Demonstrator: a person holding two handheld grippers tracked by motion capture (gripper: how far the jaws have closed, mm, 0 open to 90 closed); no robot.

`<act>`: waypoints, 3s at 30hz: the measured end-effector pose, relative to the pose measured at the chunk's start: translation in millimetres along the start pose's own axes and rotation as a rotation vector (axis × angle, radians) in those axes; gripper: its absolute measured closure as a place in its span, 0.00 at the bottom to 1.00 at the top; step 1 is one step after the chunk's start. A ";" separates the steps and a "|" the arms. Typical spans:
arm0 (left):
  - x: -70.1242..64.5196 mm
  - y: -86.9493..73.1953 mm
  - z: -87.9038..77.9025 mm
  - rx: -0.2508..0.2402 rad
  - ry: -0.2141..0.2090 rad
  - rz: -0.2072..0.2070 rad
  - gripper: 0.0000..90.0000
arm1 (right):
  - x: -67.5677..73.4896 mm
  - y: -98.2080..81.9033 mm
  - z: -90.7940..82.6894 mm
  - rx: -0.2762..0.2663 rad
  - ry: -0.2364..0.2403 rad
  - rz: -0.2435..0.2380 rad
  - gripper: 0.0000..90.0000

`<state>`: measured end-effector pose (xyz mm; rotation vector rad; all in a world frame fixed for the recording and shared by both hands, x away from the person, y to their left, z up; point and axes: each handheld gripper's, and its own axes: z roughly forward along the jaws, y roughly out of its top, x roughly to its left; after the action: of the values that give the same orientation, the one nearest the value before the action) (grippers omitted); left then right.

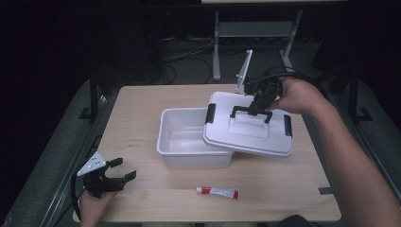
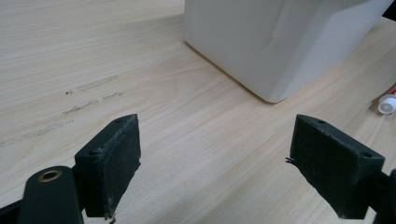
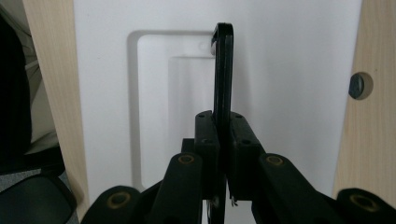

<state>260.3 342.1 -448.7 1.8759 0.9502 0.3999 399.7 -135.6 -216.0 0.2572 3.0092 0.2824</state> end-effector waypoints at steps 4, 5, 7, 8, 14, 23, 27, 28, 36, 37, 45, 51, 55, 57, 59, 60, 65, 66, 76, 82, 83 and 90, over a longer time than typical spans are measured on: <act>-0.4 -0.1 0.4 0.003 0.001 0.000 0.17 | 0.3 -13.5 -0.7 -0.004 0.000 0.026 0.93; -0.4 -0.1 0.5 0.004 0.001 0.001 0.17 | 0.5 -21.9 -1.0 -0.004 -0.001 0.042 0.93; -0.8 -0.3 0.7 0.003 0.002 -0.003 0.17 | 0.6 -30.0 -1.0 -0.002 -0.002 0.057 0.93; -0.8 -0.4 0.7 0.003 0.003 -0.004 0.17 | 0.7 -33.0 -0.8 -0.002 -0.002 0.060 0.93; -0.8 -0.6 0.9 0.005 0.003 -0.003 0.17 | 1.8 -57.1 -0.1 -0.010 -0.003 0.101 0.93; -2.1 -0.5 2.1 0.012 0.002 0.001 0.17 | 4.1 -86.5 7.5 -0.017 0.002 0.146 0.93; -1.9 -0.4 3.2 0.013 0.003 0.004 0.17 | 5.2 -97.6 12.1 -0.012 0.010 0.163 0.93; -1.9 -0.4 3.2 0.013 0.003 0.004 0.17 | 5.2 -97.6 12.1 -0.012 0.010 0.163 0.93; -2.3 -0.2 4.0 0.015 0.006 0.004 0.17 | 7.0 -116.1 18.4 -0.006 0.018 0.197 0.93; -2.2 -0.2 4.0 0.015 0.007 0.005 0.17 | 7.7 -121.1 20.8 -0.005 0.020 0.206 0.93; -2.4 0.1 4.4 0.022 0.006 0.010 0.17 | 10.9 -138.6 32.6 -0.009 0.032 0.233 0.93; -2.6 0.2 4.4 0.024 0.008 0.013 0.17 | 12.2 -146.2 49.7 -0.002 0.052 0.244 0.93; -2.6 0.0 4.5 0.025 0.008 0.009 0.17 | 12.3 -147.6 61.8 -0.001 0.065 0.250 0.93; -2.5 -0.1 4.3 0.027 0.009 0.009 0.17 | 11.9 -147.2 68.6 -0.001 0.073 0.249 0.93; -2.3 -0.1 3.8 0.026 0.011 0.011 0.17 | 11.3 -146.0 75.5 -0.002 0.076 0.243 0.93; -2.3 -0.1 3.8 0.026 0.011 0.011 0.17 | 11.3 -145.4 77.9 -0.002 0.082 0.244 0.93; -1.5 -0.5 3.1 0.022 0.012 0.008 0.17 | 9.8 -141.4 93.9 0.009 0.092 0.236 0.93; -1.6 -0.5 3.3 0.020 0.011 0.005 0.17 | 9.6 -140.7 96.0 0.012 0.094 0.238 0.93; -1.2 -0.5 2.0 0.017 0.015 0.004 0.17 | 6.0 -131.7 124.2 0.034 0.116 0.225 0.93; -0.7 -0.7 1.9 0.018 0.014 0.005 0.17 | 4.0 -130.6 139.3 0.043 0.128 0.231 0.93; -0.8 -0.6 2.0 0.017 0.015 0.005 0.17 | 3.9 -130.3 141.7 0.044 0.132 0.234 0.93; -0.8 -0.8 2.1 0.018 0.015 0.004 0.17 | 3.7 -129.4 149.9 0.045 0.136 0.233 0.93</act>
<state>260.7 340.4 -450.3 1.8934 0.9636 0.4095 394.1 -234.0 -387.8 0.6199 3.1228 0.2619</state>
